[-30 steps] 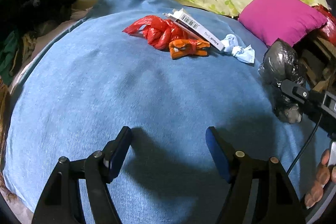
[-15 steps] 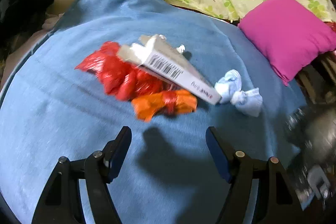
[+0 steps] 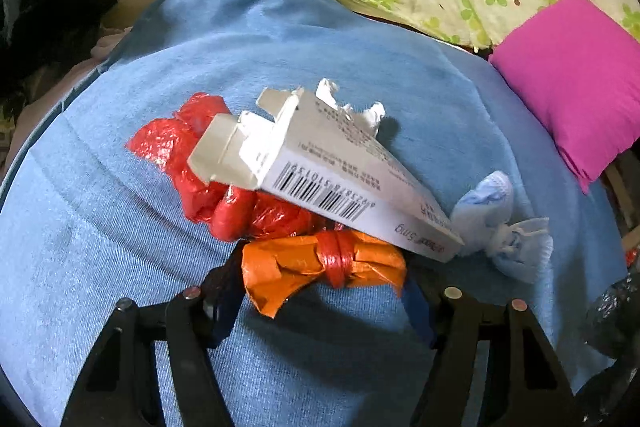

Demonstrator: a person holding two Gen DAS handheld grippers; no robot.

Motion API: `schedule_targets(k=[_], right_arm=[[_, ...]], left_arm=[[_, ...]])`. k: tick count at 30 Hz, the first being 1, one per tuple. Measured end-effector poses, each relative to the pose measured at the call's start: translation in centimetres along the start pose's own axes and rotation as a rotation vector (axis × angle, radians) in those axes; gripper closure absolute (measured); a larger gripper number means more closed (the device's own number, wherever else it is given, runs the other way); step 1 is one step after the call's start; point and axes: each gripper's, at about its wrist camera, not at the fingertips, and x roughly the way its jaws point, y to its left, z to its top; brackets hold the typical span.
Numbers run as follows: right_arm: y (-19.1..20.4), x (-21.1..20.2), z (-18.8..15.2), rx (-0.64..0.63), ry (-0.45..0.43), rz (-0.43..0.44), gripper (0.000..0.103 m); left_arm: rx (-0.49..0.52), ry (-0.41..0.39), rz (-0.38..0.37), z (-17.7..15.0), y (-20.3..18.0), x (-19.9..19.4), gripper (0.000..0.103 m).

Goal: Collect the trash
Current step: 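Grasp the orange tied bag with the left tool while the right tool holds the black bag, then lift the orange bag with the left tool while the right tool holds the black bag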

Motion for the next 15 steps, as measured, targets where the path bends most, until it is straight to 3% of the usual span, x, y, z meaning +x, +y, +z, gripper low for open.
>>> schedule_targets(k=[5, 15], right_arm=[[0.0, 0.1, 0.0, 0.001, 0.001, -0.002, 0.061], [0.7, 0.5, -0.7, -0.040, 0.011, -0.054, 0.061]], left_arm=[[0.038, -0.016, 0.007, -0.9, 0.4, -1.3, 0.034], [0.073, -0.030, 0.010, -6.0, 2.8, -7.5, 0.034]])
